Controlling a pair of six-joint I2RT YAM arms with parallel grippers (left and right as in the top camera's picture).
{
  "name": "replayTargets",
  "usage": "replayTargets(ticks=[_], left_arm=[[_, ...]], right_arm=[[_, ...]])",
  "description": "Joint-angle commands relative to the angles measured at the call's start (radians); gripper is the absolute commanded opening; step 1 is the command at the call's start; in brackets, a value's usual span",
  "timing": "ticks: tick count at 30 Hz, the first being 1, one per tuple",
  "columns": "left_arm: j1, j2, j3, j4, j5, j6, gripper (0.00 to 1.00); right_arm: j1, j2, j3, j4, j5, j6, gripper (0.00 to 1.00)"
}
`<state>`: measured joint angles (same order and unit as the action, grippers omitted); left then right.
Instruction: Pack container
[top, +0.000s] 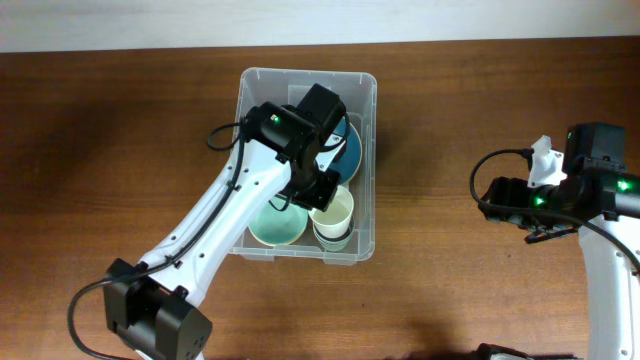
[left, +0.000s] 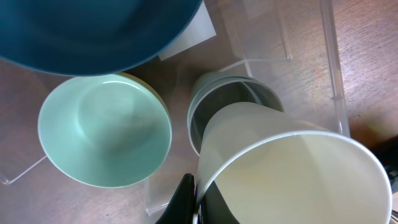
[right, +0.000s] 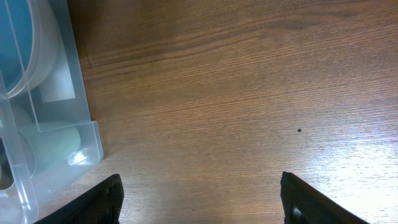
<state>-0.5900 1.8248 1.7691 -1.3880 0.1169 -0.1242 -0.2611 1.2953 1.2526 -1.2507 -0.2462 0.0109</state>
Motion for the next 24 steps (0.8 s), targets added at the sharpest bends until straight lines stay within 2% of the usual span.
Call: replayTargets(ticks=[1,3,6,11,15,20,24], left_arm=[[-0.006,-0.008,-0.003,-0.001,0.019,0.006,0.04],[-0.006,-0.008,-0.003,-0.001,0.018,0.006,0.23],[-0.006,-0.008,-0.003,0.000,0.018,0.006,0.38],[-0.006,-0.008,-0.003,0.011,-0.001,0.006,0.39],[0.008,-0.020,-0.003,0.063,-0.084,0.006,0.40],[0.127,-0.032,-0.003,0.211,-0.125,0.013,0.44],[0.272,-0.032,-0.003,0.299,-0.124,0.013,0.47]], right_arm=[[-0.002,0.004,-0.008,0.003,-0.009,-0.007,0.77],[-0.002,0.004,-0.008,0.003,-0.009,-0.007,0.76],[-0.002,0.004,-0.008,0.003,-0.009,-0.007,0.77],[-0.002,0.004,-0.008,0.002,-0.009,-0.007,0.77],[0.000,0.004,-0.008,0.003,-0.009,-0.007,0.77],[0.098,0.003,0.009,0.038,0.004,0.011,0.77],[0.249,0.004,0.029,0.185,0.117,0.061,0.84]])
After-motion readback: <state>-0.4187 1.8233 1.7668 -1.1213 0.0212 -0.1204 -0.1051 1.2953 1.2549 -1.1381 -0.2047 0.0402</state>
